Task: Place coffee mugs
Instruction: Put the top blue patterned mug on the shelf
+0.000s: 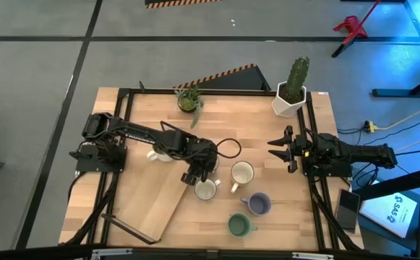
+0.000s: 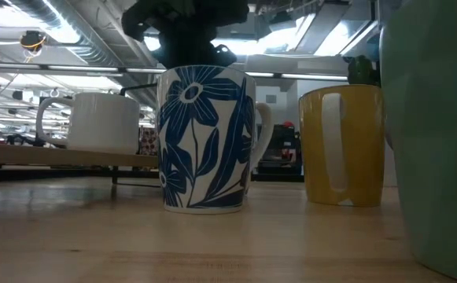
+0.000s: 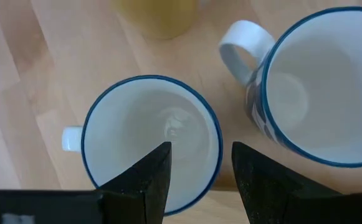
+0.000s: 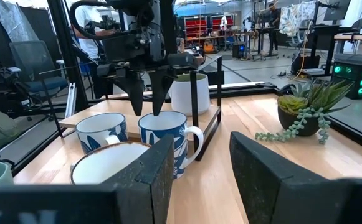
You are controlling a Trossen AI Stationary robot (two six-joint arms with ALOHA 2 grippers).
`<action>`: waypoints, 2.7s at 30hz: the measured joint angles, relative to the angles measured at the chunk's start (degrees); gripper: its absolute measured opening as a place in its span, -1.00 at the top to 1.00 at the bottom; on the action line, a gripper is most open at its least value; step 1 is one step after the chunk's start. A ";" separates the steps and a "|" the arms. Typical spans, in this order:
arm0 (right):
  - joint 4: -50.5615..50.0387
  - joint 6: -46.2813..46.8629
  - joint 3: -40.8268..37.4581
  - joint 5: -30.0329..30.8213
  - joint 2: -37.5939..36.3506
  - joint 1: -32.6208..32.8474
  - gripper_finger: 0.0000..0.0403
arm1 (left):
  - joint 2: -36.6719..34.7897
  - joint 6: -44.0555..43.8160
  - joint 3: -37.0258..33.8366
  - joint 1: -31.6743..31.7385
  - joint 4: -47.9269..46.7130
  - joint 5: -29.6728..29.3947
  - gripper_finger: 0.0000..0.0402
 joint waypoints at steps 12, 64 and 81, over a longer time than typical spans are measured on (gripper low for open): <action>0.00 -0.41 0.00 -0.02 0.00 0.00 0.29 | 0.06 0.81 -0.07 0.41 -0.01 1.12 0.19; 0.00 -0.42 -0.02 0.02 0.00 -0.02 0.29 | 2.35 -5.52 2.98 -4.22 -0.34 -7.85 0.92; 0.00 -0.48 -0.02 0.02 0.00 0.00 0.29 | 1.92 -27.96 27.66 -6.18 -32.62 -7.77 0.92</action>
